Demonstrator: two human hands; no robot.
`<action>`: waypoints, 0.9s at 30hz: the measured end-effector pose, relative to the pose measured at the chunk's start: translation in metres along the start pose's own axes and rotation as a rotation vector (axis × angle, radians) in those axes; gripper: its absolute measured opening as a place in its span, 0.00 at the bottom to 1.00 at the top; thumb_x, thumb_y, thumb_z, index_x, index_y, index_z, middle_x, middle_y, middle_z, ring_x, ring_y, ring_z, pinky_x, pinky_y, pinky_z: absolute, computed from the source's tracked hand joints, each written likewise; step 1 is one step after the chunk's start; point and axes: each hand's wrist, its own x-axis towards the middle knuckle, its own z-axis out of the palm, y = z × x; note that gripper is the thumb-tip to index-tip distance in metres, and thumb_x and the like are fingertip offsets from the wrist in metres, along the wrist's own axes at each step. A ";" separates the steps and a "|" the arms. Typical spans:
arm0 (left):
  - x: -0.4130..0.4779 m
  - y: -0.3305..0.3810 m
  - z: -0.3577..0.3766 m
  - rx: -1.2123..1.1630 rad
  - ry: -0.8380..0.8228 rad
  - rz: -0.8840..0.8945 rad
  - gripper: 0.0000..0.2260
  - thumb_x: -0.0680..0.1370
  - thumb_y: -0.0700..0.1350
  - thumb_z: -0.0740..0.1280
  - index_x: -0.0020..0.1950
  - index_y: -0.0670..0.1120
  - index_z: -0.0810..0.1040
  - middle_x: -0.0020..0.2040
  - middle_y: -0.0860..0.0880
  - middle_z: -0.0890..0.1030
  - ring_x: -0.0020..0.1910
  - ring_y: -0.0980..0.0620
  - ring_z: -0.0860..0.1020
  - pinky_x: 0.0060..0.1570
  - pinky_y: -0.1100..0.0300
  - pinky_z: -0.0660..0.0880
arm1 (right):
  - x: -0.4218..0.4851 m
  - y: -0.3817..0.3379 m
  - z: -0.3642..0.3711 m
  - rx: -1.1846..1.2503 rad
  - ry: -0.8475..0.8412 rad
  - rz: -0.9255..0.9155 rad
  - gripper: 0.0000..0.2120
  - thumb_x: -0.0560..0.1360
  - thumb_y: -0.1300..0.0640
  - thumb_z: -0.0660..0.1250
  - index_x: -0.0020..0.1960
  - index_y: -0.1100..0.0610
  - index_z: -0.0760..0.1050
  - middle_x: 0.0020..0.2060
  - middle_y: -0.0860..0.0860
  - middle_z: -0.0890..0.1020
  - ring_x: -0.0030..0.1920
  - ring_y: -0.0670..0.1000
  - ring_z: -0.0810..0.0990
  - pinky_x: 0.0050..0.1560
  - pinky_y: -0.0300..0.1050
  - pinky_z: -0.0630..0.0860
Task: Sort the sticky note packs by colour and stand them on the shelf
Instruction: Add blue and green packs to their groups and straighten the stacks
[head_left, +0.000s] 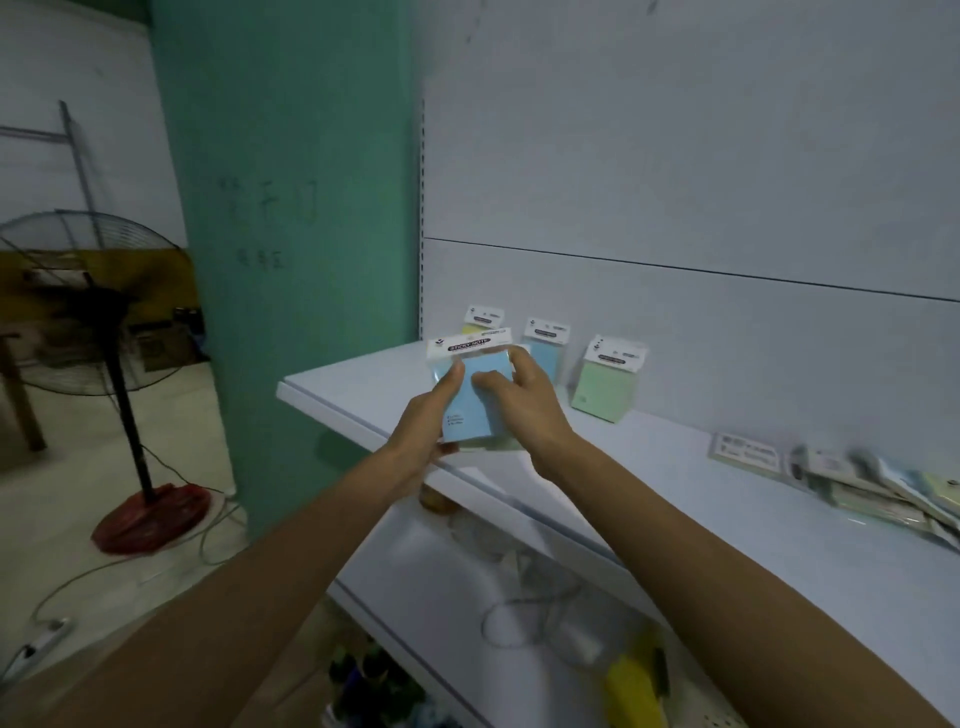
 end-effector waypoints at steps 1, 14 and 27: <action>0.003 -0.001 -0.014 -0.008 0.009 0.000 0.17 0.77 0.61 0.58 0.48 0.51 0.79 0.45 0.47 0.82 0.45 0.48 0.79 0.47 0.54 0.75 | 0.004 0.001 0.013 -0.119 0.023 -0.064 0.12 0.76 0.52 0.63 0.58 0.53 0.71 0.52 0.51 0.79 0.49 0.50 0.80 0.47 0.45 0.79; 0.035 -0.003 -0.083 -0.307 0.029 -0.010 0.11 0.80 0.55 0.58 0.47 0.52 0.76 0.42 0.49 0.81 0.40 0.52 0.78 0.32 0.61 0.73 | 0.018 0.030 0.040 -0.143 0.159 0.121 0.26 0.74 0.39 0.63 0.66 0.53 0.67 0.60 0.53 0.75 0.57 0.51 0.75 0.60 0.49 0.72; 0.073 -0.011 -0.028 -0.288 -0.196 -0.118 0.09 0.79 0.54 0.61 0.50 0.52 0.77 0.45 0.48 0.83 0.45 0.50 0.80 0.49 0.54 0.76 | 0.043 0.044 -0.028 0.288 -0.184 0.287 0.15 0.77 0.53 0.65 0.62 0.53 0.74 0.54 0.53 0.83 0.47 0.53 0.82 0.39 0.40 0.79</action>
